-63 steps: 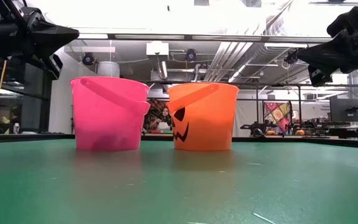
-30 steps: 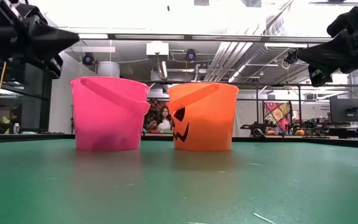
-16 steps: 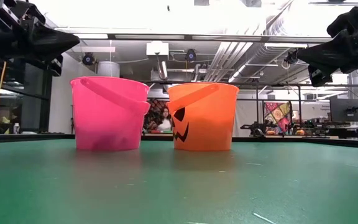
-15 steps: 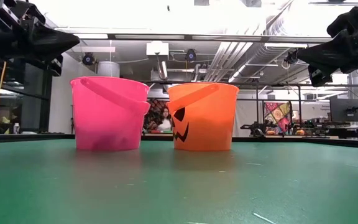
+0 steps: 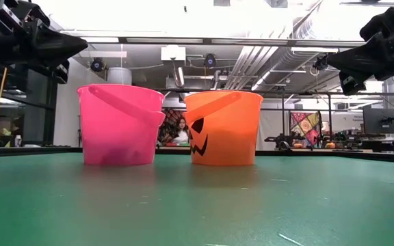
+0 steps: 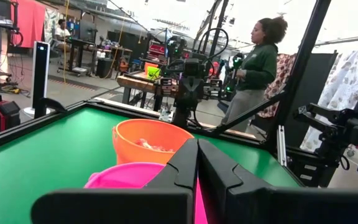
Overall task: Sort candy by brand, put in halloween buckets
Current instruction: Return to Home Position
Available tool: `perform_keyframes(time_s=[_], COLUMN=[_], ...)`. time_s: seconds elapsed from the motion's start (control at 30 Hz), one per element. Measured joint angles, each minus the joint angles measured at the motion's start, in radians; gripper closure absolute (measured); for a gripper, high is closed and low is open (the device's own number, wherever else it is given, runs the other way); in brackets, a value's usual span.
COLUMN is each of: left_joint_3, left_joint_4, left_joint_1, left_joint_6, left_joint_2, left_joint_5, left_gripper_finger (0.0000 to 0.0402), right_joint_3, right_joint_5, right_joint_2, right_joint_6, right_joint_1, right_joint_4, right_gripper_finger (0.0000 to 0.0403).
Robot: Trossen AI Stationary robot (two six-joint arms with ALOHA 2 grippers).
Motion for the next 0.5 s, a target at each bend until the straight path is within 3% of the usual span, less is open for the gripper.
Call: perform_keyframes(time_s=[0.5], left_joint_3=[0.000], left_joint_4=[0.000], left_joint_1=[0.000], left_joint_6=[0.000], left_joint_2=[0.000], left_joint_5=[0.000], left_gripper_finger=[0.0401], right_joint_3=[0.000], right_joint_5=[0.000], right_joint_2=[0.000], right_joint_6=[0.001], right_joint_1=[0.000], right_joint_4=[0.000], right_gripper_finger=[0.0402])
